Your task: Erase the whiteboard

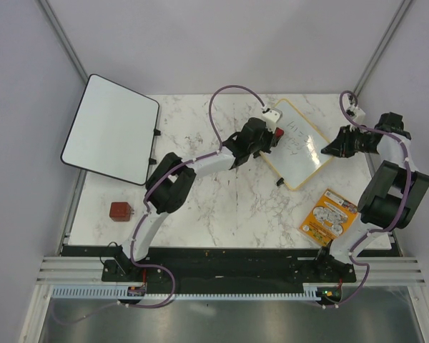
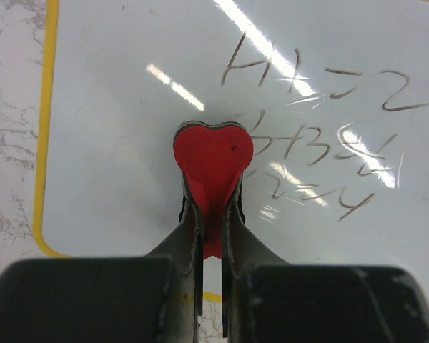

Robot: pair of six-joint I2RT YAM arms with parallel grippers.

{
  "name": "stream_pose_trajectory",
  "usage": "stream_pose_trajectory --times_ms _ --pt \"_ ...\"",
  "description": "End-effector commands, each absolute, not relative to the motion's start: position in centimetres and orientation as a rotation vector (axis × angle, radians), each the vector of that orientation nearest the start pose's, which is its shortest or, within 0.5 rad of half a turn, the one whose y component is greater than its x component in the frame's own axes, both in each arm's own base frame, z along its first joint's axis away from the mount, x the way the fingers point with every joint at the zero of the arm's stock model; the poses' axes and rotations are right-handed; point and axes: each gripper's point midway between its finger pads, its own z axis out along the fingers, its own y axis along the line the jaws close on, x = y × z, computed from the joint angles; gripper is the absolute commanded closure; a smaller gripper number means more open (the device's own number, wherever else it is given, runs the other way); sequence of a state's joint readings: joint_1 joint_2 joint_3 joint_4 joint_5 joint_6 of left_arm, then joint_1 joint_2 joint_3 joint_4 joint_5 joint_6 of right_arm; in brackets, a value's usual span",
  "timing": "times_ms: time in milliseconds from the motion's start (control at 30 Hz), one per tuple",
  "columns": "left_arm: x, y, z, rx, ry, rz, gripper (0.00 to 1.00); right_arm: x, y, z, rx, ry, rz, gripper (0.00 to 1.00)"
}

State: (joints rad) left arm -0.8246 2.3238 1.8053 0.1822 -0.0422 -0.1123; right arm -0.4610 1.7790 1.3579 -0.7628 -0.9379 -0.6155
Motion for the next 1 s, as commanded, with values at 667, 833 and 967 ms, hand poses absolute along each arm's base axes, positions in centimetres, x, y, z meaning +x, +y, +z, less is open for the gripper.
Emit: stream_pose_trajectory --times_ms 667,833,967 --pt "40.1 -56.7 9.9 0.916 1.799 -0.666 0.98 35.6 -1.9 9.6 -0.619 2.394 0.63 1.0" --pt "43.1 -54.0 10.0 0.768 1.882 -0.668 0.98 35.1 -1.8 9.6 -0.648 2.397 0.622 1.0" --pt "45.7 -51.1 9.1 0.662 1.96 -0.605 0.98 34.8 -1.5 10.0 -0.676 2.378 0.633 1.0"
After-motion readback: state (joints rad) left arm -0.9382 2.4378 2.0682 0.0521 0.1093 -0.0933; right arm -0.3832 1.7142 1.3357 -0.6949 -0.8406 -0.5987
